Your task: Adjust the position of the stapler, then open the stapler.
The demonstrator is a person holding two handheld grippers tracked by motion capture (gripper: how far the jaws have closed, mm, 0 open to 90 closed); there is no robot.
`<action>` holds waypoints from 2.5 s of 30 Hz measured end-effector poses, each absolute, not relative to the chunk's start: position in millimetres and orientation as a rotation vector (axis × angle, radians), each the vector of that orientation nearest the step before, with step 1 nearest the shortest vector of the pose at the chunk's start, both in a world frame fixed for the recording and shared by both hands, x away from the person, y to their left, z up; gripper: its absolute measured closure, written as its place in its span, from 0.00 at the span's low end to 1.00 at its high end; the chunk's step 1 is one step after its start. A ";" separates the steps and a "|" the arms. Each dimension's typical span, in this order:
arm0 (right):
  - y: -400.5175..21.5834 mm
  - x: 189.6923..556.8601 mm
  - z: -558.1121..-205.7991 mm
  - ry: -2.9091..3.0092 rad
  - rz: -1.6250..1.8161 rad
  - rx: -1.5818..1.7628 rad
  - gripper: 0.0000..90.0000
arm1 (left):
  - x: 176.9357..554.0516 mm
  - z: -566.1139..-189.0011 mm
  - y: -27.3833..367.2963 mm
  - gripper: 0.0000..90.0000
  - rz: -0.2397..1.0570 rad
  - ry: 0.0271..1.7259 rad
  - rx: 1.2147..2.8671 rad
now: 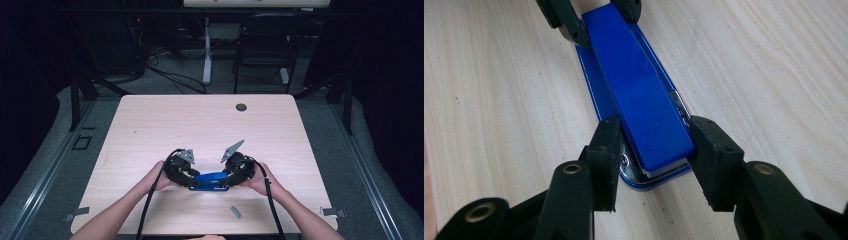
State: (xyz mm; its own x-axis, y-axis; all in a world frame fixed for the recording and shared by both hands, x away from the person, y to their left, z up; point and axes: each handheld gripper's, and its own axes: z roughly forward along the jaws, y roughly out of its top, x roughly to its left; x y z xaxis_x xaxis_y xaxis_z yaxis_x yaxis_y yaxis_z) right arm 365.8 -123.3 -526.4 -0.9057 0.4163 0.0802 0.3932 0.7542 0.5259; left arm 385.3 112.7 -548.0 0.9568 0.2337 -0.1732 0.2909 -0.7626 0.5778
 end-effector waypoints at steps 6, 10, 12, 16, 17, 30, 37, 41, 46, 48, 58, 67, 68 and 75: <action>-118.6 361.6 -528.7 2.873 0.809 0.642 0.63 | 389.6 -546.8 121.4 0.65 -0.192 0.419 2.465; -117.9 362.1 -530.2 2.875 0.809 0.643 0.63 | 388.9 -546.6 125.9 0.66 -0.193 0.439 2.468; -117.0 362.7 -532.1 2.880 0.807 0.651 0.63 | 388.8 -546.7 125.2 0.65 -0.200 0.430 2.466; -112.6 362.2 -536.2 2.872 0.760 0.639 0.65 | 387.9 -546.3 123.7 0.62 -0.194 0.429 2.471; -112.7 362.4 -536.4 2.872 0.763 0.639 0.65 | 387.9 -546.5 123.4 0.62 -0.200 0.428 2.468; -107.4 359.9 -537.7 2.830 0.717 0.697 0.64 | 380.6 -551.2 109.9 0.63 -0.017 0.415 2.550; -105.8 359.3 -537.8 2.815 0.704 0.709 0.64 | 382.3 -551.0 110.0 0.64 -0.019 0.390 2.554; -102.2 357.6 -537.7 2.788 0.642 0.657 0.63 | 382.2 -552.0 105.6 0.65 0.004 0.349 2.555; -102.0 357.8 -536.9 2.781 0.630 0.645 0.63 | 384.9 -552.1 100.6 0.65 -0.005 0.336 2.554; -102.0 358.0 -536.9 2.783 0.629 0.640 0.63 | 384.4 -552.2 100.1 0.65 -0.003 0.339 2.553; -126.0 366.3 -527.8 2.838 0.749 0.722 0.19 | 385.3 -550.0 98.2 0.35 -0.012 0.398 2.530; -148.2 369.7 -521.9 2.831 0.716 0.803 0.00 | 387.6 -545.3 88.9 0.16 0.001 0.448 2.490; -149.8 370.3 -520.9 2.838 0.703 0.802 0.00 | 388.4 -544.9 87.7 0.15 0.000 0.461 2.478; -160.4 369.8 -519.4 2.817 0.696 0.850 0.00 | 389.2 -542.0 73.8 0.09 0.008 0.474 2.461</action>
